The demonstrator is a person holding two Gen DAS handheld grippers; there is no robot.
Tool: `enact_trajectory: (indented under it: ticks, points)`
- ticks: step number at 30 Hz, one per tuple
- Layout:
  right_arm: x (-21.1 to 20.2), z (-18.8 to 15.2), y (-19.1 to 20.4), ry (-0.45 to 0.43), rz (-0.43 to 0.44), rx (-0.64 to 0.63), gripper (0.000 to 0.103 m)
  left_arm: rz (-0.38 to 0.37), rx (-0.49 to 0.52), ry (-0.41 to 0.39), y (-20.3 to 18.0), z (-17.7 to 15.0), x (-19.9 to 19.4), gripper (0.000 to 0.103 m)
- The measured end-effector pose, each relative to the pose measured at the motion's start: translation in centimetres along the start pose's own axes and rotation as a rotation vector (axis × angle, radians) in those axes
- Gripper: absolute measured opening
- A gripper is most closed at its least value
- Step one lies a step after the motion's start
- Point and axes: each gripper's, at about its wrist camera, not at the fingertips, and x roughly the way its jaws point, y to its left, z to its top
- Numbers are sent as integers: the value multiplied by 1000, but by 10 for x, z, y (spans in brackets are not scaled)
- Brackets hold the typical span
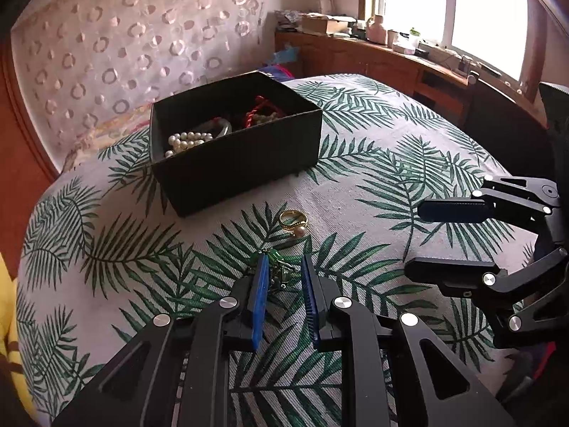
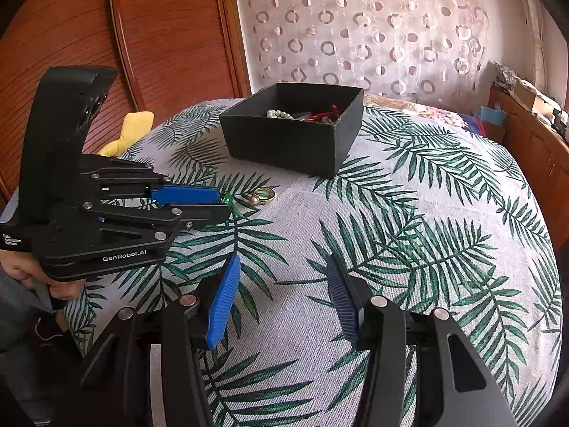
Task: Organize jewelry
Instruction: 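Grasp the green pendant with the left gripper while the right gripper grasps the gold ring, then lower the pendant and gold ring into the black box and open both grippers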
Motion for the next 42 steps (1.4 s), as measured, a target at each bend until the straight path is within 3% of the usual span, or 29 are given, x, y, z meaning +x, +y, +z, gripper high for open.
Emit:
enact_trajectory:
  ticks: [5,19,34,37,42]
  points:
    - [0,0,1,5,-1,-6,53,-13,-13,-12,7,-2,-4,5]
    - [16,31,11,36,17,-75,53,-49,-135,-142,37,-6,-54,5]
    - [68,57,29,127,-31,-182,36,-39,-172,-168,49,-12,-64,5]
    - [68,56,31,125,-17,-191,14,-38,-178,-164,49,-12,-62,5]
    - [64,53,33,126,-19,-215,12,-38,-178,-169,48,-12,-63,5]
